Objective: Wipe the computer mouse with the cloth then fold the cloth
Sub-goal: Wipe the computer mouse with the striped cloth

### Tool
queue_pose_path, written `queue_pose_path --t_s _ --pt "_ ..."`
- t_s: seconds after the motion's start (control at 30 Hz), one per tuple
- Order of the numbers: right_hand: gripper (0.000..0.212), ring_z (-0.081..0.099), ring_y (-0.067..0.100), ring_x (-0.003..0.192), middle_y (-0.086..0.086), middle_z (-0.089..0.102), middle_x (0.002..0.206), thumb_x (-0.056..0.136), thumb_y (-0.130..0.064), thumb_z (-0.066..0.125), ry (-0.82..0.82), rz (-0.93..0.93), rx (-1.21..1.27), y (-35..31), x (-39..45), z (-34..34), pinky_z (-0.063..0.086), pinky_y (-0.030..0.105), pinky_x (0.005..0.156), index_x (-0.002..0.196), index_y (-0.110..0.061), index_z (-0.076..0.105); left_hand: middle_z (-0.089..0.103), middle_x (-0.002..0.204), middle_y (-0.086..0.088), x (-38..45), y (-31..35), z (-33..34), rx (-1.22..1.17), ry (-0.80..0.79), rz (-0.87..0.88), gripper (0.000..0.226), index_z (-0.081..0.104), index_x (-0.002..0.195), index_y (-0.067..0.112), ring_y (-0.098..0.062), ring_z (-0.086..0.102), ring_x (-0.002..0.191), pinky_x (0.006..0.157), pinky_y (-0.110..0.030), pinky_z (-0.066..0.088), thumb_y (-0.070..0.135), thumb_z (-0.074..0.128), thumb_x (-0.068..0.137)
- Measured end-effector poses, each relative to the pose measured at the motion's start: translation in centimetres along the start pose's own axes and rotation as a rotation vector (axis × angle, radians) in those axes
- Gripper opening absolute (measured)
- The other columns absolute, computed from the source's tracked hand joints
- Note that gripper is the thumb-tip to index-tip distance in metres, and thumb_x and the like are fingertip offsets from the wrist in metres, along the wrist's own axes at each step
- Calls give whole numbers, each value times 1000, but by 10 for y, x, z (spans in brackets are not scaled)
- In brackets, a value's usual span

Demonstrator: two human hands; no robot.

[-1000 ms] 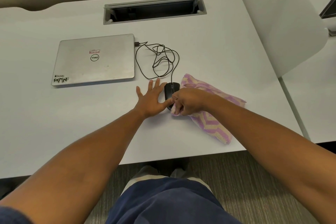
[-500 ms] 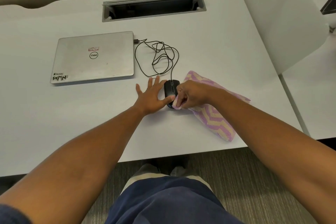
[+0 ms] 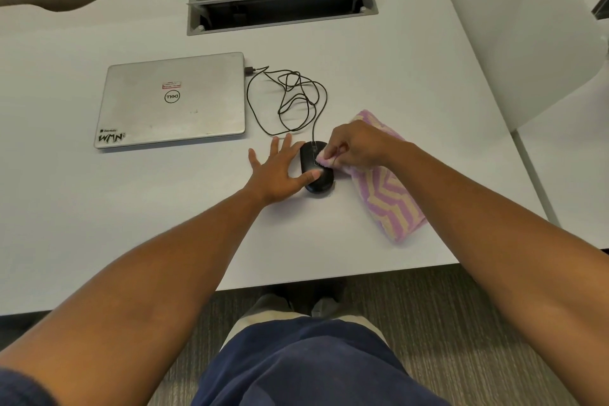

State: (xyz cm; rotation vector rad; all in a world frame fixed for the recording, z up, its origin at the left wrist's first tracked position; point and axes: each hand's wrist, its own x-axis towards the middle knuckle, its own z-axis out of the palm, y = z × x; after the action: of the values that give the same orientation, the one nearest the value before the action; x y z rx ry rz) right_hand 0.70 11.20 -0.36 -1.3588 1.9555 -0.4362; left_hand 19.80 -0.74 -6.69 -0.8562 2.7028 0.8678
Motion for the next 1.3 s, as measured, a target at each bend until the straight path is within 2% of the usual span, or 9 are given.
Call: queue_pose_path --t_s 0.13,0.2,0.33,0.43,0.53,0.7,0.83,1.03,1.3 --pt "23 57 4 80 -16 63 84 75 -10 75 -275 26 -137 -4 -2 0 44 17 68 88 -28 78 2 169 3 0 0 1 -7 6 -5 92 18 158 37 -19 -10 155 115 -65 -16 83 39 82" --pt "23 56 4 78 -17 62 83 76 -8 75 -288 39 -136 -3 -2 0 41 16 65 87 -28 77 2 169 3 1 0 2 -8 5 -6 90 18 158 37 -19 -10 155 114 -66 -16 82 41 83" --pt "18 58 6 83 -12 63 87 79 -10 73 -64 52 -36 5 -1 0 41 16 67 90 -24 74 1 169 4 1 -1 1 -17 1 -8 91 19 158 37 -18 -10 155 114 -65 -17 83 42 83" --pt "19 61 13 97 -1 69 103 84 -24 72 95 36 21 6 4 1 46 25 85 101 -19 75 2 169 5 1 0 0 -27 -5 -10 93 20 158 37 -17 -10 155 115 -65 -17 84 41 80" --pt "25 61 20 107 5 70 111 90 -26 64 161 7 -19 1 9 9 35 41 109 111 -14 73 2 169 5 1 1 -3 -27 -16 -18 94 20 158 37 -18 -10 155 115 -64 -16 83 42 80" --pt "24 59 18 99 0 65 94 90 -28 65 120 -28 -4 -2 9 10 32 35 106 109 -17 75 1 169 5 0 1 -2 -27 -14 -16 91 20 158 37 -18 -10 155 115 -64 -17 81 44 83" --pt "27 55 14 98 -7 55 92 87 -11 66 -60 -65 -37 -6 7 3 46 29 91 109 -23 75 1 169 6 0 2 -2 -27 -16 -18 93 19 158 37 -17 -11 155 115 -64 -17 83 41 80" --pt "23 53 12 93 -1 57 95 87 -27 68 14 -82 -42 -16 5 6 48 33 87 107 -19 77 0 169 6 0 2 -4 -52 -34 -22 97 18 158 38 -16 -11 154 114 -63 -19 85 43 78" --pt "20 51 4 83 -19 52 76 86 -15 68 19 -44 -49 -19 9 7 41 22 75 104 -14 77 -4 169 8 -2 -1 -3 -46 -50 -8 141 12 159 38 -13 -17 153 114 -62 -22 93 68 42"
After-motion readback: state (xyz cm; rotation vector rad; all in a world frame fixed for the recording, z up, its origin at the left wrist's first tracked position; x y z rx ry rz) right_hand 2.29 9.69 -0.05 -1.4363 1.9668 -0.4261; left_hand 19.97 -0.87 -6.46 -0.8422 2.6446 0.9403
